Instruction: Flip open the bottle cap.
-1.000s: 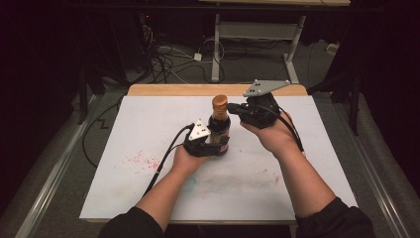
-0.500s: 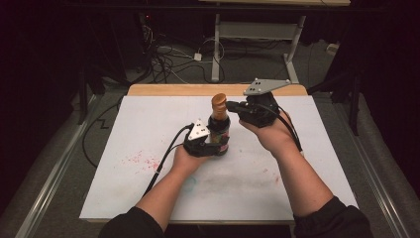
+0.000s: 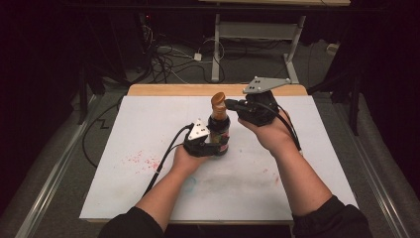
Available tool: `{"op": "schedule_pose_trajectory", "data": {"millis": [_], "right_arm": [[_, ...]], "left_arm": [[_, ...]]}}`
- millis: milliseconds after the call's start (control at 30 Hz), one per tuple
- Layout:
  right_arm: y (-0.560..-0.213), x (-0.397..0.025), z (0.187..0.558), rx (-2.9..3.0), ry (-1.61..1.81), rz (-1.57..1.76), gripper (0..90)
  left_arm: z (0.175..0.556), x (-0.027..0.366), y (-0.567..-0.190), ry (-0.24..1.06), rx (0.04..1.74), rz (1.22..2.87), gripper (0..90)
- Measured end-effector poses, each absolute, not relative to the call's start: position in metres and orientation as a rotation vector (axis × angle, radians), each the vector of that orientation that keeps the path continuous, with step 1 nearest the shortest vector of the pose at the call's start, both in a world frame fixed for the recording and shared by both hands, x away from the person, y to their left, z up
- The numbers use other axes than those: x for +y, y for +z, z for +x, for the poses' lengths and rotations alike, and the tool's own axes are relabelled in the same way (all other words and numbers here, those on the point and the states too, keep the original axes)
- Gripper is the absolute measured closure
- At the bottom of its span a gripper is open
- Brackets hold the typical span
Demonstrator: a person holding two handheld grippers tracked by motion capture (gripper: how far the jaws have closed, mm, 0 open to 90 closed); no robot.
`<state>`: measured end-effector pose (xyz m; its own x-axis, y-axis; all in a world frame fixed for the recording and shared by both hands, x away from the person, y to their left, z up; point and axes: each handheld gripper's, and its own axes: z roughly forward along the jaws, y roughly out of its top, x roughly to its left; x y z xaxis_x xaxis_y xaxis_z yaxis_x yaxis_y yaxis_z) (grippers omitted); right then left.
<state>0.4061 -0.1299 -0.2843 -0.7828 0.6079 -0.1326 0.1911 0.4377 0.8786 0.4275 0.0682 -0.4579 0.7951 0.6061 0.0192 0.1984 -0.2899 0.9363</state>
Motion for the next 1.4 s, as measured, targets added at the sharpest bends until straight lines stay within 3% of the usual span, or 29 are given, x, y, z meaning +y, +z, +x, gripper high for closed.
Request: {"op": "schedule_pose_trajectory", "data": {"millis": [367, 1000, 1400], "right_arm": [[-0.272, -0.126, 0.404, 2.234, 1.330, 0.652, 90.0], [-0.290, -0.134, 0.408, 2.342, 1.204, 0.667, 90.0], [-0.284, -0.130, 0.410, 2.348, 1.178, 0.662, 90.0]], "left_arm": [[0.426, 0.066, -0.457, 0.470, 0.596, 1.869, 29.3], [0.428, 0.068, -0.459, 0.443, 0.611, 1.849, 29.2], [0.428, 0.069, -0.460, 0.443, 0.615, 1.844, 29.6]]}}
